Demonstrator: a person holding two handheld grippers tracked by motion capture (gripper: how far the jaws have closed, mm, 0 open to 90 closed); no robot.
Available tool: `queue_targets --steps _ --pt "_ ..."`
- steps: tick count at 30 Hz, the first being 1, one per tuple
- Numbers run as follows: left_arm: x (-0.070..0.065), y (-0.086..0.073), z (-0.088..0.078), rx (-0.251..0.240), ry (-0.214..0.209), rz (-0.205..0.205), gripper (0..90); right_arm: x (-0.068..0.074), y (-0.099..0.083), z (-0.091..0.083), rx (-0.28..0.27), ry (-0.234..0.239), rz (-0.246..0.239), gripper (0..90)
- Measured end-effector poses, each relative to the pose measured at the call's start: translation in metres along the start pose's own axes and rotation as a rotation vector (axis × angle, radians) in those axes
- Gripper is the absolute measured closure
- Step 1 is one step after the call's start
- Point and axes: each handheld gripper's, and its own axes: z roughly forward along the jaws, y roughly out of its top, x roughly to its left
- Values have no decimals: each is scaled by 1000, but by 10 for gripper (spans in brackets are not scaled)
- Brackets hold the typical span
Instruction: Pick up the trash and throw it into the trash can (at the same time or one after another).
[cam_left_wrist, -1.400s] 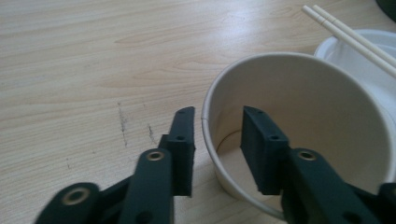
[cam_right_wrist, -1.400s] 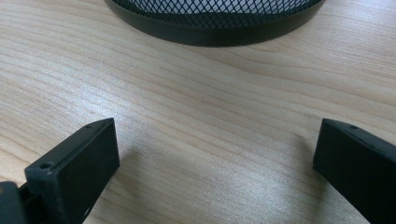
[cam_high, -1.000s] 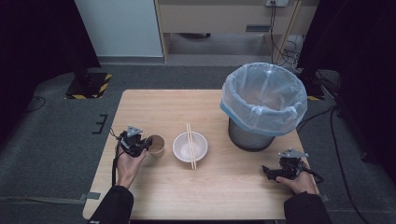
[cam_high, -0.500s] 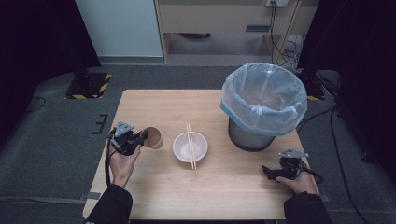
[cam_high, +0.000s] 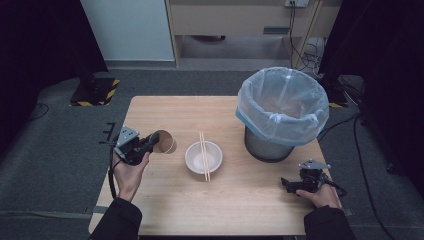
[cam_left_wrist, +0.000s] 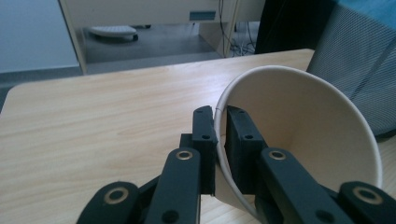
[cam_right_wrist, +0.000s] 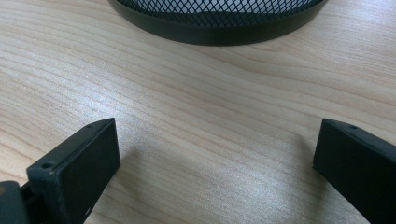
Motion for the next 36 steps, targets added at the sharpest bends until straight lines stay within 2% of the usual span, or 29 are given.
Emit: queue_targets --steps 12,18,24,28,36 --pt "-25 36 -21 -133 -60 26 822 0 0 0 0 -1 0 7" --pt "-44 61 -23 -179 -87 74 821 0 0 0 0 -1 -1 7" --pt "-59 80 -18 -200 -110 109 822 0 0 0 2 1 -1 8" --pt "-65 89 -14 -215 -127 99 822 0 0 0 2 1 -1 8" --pt "-81 112 -6 -248 -147 110 822 0 0 0 2 1 -1 8"
